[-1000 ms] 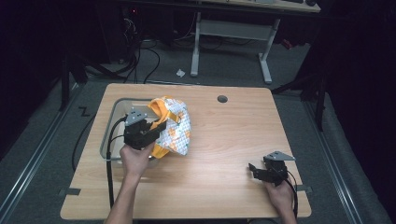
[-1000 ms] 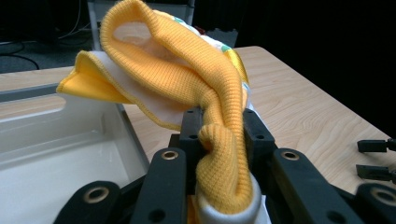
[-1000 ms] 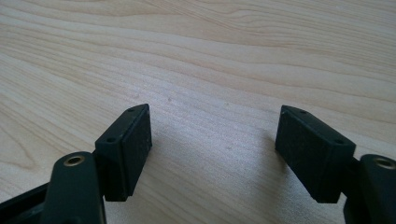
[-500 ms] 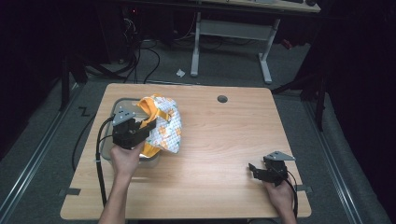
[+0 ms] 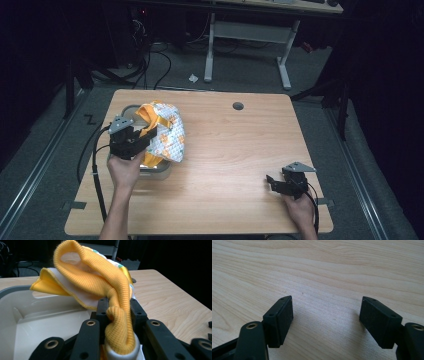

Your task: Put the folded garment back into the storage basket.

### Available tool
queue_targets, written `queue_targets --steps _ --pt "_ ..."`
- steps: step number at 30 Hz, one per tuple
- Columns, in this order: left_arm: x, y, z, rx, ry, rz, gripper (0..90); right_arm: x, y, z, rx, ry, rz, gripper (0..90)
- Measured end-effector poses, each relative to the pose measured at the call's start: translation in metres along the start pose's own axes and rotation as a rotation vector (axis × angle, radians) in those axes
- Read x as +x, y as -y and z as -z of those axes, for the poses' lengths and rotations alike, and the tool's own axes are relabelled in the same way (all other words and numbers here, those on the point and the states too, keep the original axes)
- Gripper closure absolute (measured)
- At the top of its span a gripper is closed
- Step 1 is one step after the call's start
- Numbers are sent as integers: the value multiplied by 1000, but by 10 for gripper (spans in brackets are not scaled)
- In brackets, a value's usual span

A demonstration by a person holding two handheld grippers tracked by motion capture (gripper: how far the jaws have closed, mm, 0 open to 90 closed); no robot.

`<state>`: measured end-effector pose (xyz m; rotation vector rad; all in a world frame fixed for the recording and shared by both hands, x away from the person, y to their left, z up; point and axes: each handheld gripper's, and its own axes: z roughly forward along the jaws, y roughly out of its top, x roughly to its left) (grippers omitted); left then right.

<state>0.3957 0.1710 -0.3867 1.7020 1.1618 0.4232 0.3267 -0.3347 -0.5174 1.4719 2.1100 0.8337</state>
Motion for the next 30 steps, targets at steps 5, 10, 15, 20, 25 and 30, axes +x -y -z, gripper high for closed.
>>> queue_targets --steps 5,10,15,20,25,30 --pt "6 2 3 1 -12 12 744 0 0 0 0 0 -2 273" --pt "10 4 3 9 -28 8 744 0 0 0 0 0 0 273" --pt "18 6 3 19 -32 20 743 0 0 0 0 0 0 273" --pt "25 9 0 52 -36 23 743 0 0 0 0 1 0 273" --pt "29 13 -3 70 -52 9 743 0 0 0 0 1 -1 274" --pt "34 17 -8 102 -82 6 743 0 0 0 0 1 -1 274"
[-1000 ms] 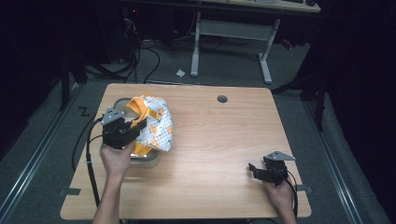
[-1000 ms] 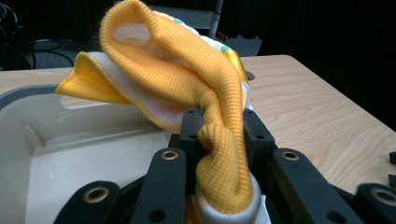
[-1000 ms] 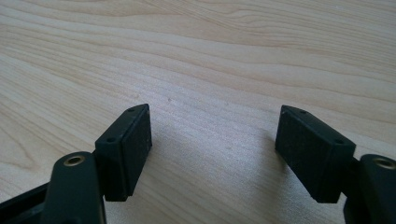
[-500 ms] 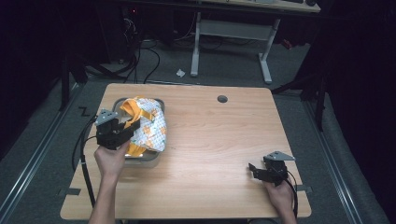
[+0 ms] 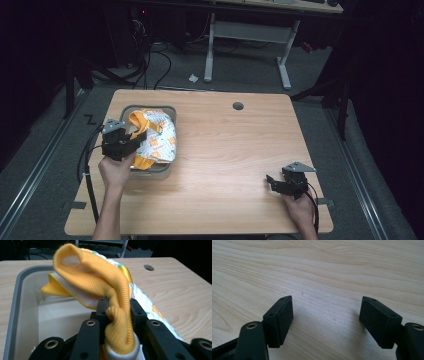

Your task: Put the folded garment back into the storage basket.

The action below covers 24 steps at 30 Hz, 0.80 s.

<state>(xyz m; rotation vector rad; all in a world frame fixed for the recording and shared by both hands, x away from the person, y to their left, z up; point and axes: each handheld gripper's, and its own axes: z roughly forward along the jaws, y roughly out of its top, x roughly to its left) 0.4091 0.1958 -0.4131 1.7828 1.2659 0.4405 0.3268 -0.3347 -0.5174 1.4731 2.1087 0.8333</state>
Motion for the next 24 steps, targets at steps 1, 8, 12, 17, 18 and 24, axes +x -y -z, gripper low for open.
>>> queue_targets --steps 1,8,12,17,18,24 --pt "0 1 -2 12 -12 -6 742 0 0 0 0 0 0 274" --pt "5 7 -11 59 -54 -4 738 0 0 0 0 0 0 274" --pt "9 10 -16 84 -66 17 737 0 0 0 0 0 0 273" --pt "12 13 -24 126 -96 23 728 0 0 0 0 1 0 274" --pt "12 13 -25 134 -104 17 727 0 0 0 0 1 0 274" --pt "11 17 -32 181 -127 -3 710 0 0 0 0 1 0 273"
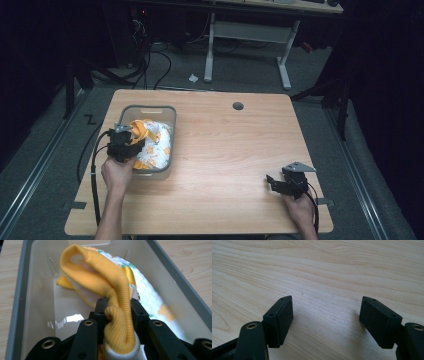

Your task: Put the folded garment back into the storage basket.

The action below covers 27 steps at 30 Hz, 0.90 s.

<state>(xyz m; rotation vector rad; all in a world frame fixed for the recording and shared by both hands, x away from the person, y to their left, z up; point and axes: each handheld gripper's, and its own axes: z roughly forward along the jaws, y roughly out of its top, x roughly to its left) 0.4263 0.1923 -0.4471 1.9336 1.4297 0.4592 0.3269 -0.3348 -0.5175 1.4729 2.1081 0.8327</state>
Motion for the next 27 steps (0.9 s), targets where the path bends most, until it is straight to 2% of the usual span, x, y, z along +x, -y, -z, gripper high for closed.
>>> queue_targets --steps 3,7,11,13,16,23,27 --pt "1 1 -1 8 -17 7 667 0 0 0 0 0 0 274" --pt "1 0 1 1 -38 11 551 0 0 0 0 0 0 274" --pt "2 -1 9 -37 -42 23 480 0 0 0 0 0 0 274" --pt "-1 -2 14 -60 -58 3 464 0 0 0 0 0 -1 273" --pt "-6 -4 18 -79 -44 -9 448 0 0 0 0 0 -1 274" --pt "-19 -4 25 -112 22 -22 395 0 0 0 -1 -1 6 273" --pt "-24 -5 30 -131 40 -25 389 0 0 0 -1 -1 6 273"
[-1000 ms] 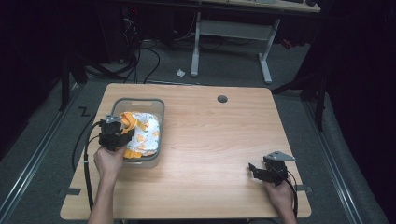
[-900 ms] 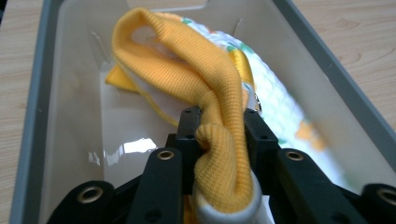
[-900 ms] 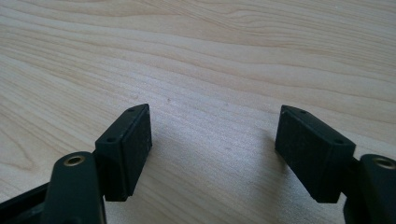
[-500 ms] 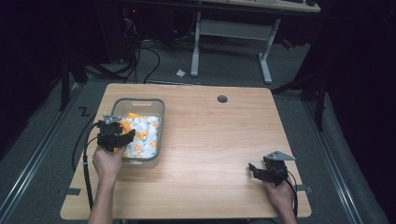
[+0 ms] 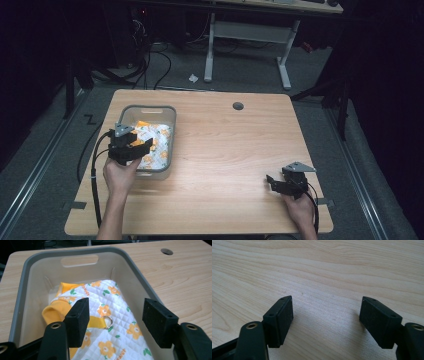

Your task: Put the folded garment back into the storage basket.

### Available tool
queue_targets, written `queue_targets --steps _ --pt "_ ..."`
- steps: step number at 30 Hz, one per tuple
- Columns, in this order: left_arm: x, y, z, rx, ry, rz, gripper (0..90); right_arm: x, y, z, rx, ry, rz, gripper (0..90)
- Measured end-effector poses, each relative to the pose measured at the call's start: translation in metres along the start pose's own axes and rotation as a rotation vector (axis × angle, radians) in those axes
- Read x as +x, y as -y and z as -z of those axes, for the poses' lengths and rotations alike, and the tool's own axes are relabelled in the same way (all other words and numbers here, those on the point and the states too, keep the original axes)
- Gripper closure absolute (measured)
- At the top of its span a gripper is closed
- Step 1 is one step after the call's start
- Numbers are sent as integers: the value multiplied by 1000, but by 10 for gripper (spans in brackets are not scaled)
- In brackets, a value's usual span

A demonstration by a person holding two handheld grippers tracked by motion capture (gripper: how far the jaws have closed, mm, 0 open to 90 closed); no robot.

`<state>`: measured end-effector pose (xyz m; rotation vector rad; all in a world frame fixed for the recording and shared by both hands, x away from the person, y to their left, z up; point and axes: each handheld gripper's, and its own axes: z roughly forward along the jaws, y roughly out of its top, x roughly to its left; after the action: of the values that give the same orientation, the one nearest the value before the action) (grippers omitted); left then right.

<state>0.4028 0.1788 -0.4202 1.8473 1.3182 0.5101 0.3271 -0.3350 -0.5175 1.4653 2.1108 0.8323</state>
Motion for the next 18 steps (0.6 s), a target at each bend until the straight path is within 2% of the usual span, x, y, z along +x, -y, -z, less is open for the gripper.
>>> queue_targets --steps 5,8,12,15,18 --pt "-6 0 2 -10 15 -7 384 0 0 0 0 0 0 274" --pt "-11 0 3 -18 39 -6 381 0 0 0 2 1 -6 273" --pt "-16 1 3 -16 41 -23 376 0 0 0 0 0 0 274" --pt "-26 5 1 0 35 -66 374 0 0 0 0 0 0 273" --pt "-32 6 0 -2 55 -69 371 0 0 0 0 0 0 273"
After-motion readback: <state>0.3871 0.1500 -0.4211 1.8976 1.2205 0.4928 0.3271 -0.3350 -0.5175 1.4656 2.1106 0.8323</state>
